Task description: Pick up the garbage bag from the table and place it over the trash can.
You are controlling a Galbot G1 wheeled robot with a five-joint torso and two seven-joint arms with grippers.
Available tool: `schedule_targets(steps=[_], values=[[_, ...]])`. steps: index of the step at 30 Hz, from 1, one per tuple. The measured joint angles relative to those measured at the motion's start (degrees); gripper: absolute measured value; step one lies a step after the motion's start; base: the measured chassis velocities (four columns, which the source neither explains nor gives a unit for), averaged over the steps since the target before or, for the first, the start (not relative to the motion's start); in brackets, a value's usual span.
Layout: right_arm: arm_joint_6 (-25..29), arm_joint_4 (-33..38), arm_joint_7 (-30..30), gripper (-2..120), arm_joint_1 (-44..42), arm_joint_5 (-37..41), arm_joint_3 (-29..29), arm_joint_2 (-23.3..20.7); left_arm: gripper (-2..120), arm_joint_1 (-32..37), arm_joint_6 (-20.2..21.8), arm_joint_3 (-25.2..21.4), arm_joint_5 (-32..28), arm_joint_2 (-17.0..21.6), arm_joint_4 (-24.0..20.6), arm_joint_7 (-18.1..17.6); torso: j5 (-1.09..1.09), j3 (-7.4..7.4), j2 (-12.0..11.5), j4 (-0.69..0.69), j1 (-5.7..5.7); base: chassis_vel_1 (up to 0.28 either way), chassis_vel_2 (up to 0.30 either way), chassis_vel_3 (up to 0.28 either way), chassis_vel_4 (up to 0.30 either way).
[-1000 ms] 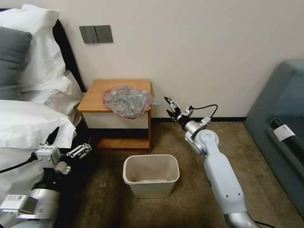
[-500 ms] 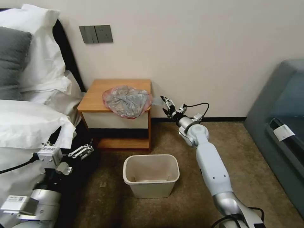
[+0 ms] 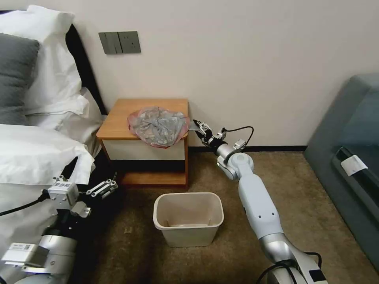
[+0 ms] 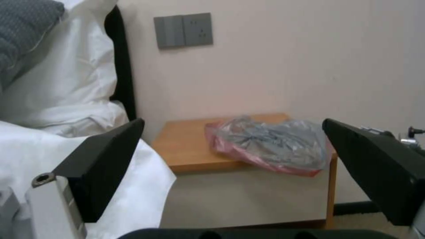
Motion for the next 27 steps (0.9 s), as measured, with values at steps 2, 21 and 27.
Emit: schedule_targets(steps=[2, 21, 27], values=[[0.0, 0.1, 0.0, 47, -0.1, -0.2, 0.0, 0.0, 100, 0.0, 0.0, 0.0, 0.1, 0.0, 0.0, 0.0, 0.0, 0.0, 0.0, 0.0, 0.0, 0.0, 0.0, 0.0, 0.0], [0.3, 10.5, 2.5, 0, -6.3, 1.2, -2.8, -3.4, 100, 0.0, -1.3, 0.5, 2.1, -0.2, 0.1, 0.9, 0.0, 0.0, 0.0, 0.0, 0.0, 0.0, 0.0, 0.0, 0.0], [0.1, 16.5, 3.9, 0, -11.1, 2.5, -4.3, -5.8, 100, -0.1, -1.7, 0.6, 2.4, -0.2, 0.3, 1.2, 0.0, 0.0, 0.0, 0.0, 0.0, 0.0, 0.0, 0.0, 0.0]])
